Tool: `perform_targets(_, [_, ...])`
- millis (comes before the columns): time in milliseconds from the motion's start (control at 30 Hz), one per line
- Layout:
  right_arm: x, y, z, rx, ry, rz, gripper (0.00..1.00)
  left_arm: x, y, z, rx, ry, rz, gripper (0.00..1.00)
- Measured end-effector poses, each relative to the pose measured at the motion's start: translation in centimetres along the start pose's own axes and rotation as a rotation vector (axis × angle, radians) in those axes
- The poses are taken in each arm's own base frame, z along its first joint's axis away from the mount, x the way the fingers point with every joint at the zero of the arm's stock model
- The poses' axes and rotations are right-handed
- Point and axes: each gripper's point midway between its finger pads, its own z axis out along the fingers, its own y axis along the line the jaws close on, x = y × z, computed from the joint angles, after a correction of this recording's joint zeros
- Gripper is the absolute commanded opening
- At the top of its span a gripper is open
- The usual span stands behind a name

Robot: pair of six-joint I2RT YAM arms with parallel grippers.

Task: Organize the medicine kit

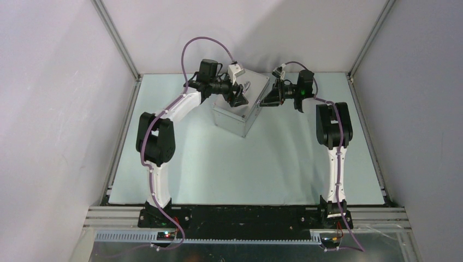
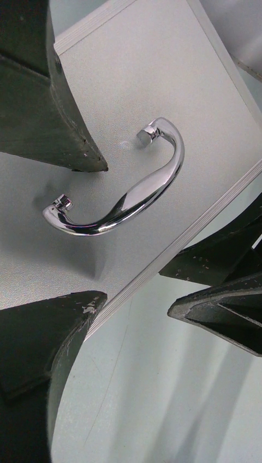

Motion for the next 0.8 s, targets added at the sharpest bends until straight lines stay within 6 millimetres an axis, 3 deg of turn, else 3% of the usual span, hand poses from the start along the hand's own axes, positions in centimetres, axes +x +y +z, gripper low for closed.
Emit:
perform_targets(367, [-0.7, -0.5, 0.0, 0.025, -0.018, 0.049, 0.54, 0.0, 0.0, 0.0, -0.001, 0.000, 0.000, 0.84])
perform_targets(567, [-2.2, -2.1, -0.2, 0.158, -0.090, 0.051, 0.56, 0.0, 0.2, -0.1, -0.006, 0.000, 0.001, 0.84])
perform_targets(800, [-1.6, -3.3, 0.3, 0.270, -0.083, 0.024, 0.56, 0.0, 0.2, -0.1, -0.006, 0.000, 0.001, 0.84])
